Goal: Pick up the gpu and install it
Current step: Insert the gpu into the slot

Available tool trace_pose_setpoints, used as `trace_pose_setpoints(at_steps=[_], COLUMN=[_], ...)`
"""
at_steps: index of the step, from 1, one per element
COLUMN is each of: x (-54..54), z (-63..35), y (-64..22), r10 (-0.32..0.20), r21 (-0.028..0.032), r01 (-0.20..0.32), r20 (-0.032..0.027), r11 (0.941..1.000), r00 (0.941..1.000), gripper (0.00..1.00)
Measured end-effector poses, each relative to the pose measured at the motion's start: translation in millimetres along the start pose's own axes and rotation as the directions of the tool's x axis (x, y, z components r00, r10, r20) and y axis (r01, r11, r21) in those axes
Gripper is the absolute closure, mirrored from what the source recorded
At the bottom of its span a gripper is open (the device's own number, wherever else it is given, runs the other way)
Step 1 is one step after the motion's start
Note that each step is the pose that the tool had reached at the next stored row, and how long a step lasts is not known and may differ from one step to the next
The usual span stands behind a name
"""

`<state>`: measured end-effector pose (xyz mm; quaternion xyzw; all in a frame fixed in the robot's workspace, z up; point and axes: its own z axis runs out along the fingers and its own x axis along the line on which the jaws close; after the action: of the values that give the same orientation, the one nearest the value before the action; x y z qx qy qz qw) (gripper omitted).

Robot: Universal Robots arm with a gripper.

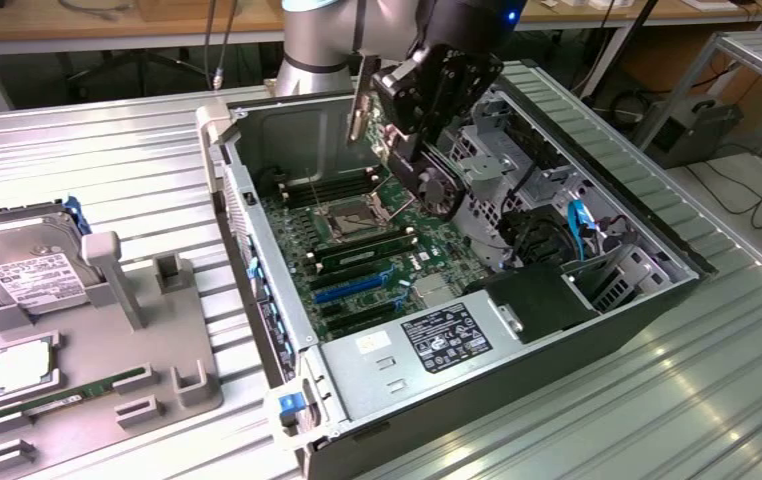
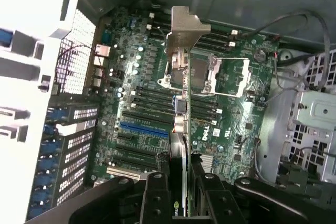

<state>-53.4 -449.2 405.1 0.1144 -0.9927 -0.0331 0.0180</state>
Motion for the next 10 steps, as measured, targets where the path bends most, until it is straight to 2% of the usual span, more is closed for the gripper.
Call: trace_pose_setpoints(at_steps=[3, 5, 7, 10], x=[0.0, -0.1, -0.1, -0.1], z=[2.2, 3.7, 4.5, 5.7], y=[-0.2, -0.3, -0.3, -0.4], r10=[-0.076, -0.135, -0.169, -0.226], r21=[-0.0001, -0.0007, -0.0013, -0.0045], r01=[0.076, 0.135, 0.169, 0.226], r20=[-0.0048, -0.0084, -0.0106, -0.0129], r11=[0.9971, 0.9909, 0.9857, 0.9742], r00=[0.9971, 0.9908, 0.9856, 0.9741], gripper=[0.74, 0.74, 0.74, 0.74])
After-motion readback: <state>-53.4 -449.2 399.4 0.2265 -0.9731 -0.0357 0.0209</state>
